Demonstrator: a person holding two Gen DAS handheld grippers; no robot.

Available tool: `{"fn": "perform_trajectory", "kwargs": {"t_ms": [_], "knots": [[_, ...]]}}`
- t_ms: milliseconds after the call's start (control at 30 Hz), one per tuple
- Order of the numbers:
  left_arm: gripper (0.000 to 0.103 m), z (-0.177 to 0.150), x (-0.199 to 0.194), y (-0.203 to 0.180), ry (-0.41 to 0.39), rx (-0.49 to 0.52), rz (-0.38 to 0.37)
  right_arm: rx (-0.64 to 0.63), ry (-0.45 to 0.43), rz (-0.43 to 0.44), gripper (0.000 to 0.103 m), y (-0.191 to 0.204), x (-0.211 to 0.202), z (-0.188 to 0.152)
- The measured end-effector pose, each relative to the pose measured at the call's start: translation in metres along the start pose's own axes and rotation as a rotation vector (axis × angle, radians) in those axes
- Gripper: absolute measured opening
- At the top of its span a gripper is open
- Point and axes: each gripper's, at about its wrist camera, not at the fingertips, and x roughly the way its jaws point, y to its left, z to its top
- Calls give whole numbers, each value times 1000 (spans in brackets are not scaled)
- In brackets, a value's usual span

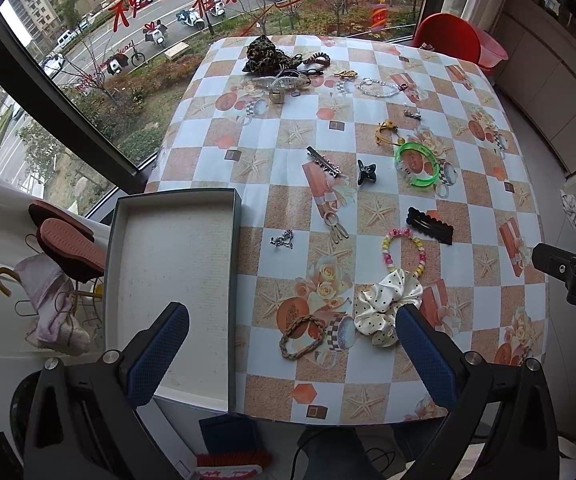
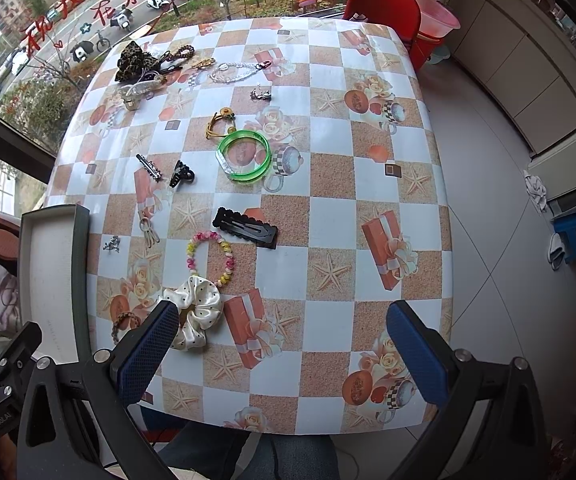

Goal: Organize jewelry

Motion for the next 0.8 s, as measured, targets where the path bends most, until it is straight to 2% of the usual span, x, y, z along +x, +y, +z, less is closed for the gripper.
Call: {"fn": "perform_trajectory", "kwargs": {"t_ms": [800], "knots": [[103,-3,8,-3,40,4,7,3,10,4,103,-3,8,-3]]}}
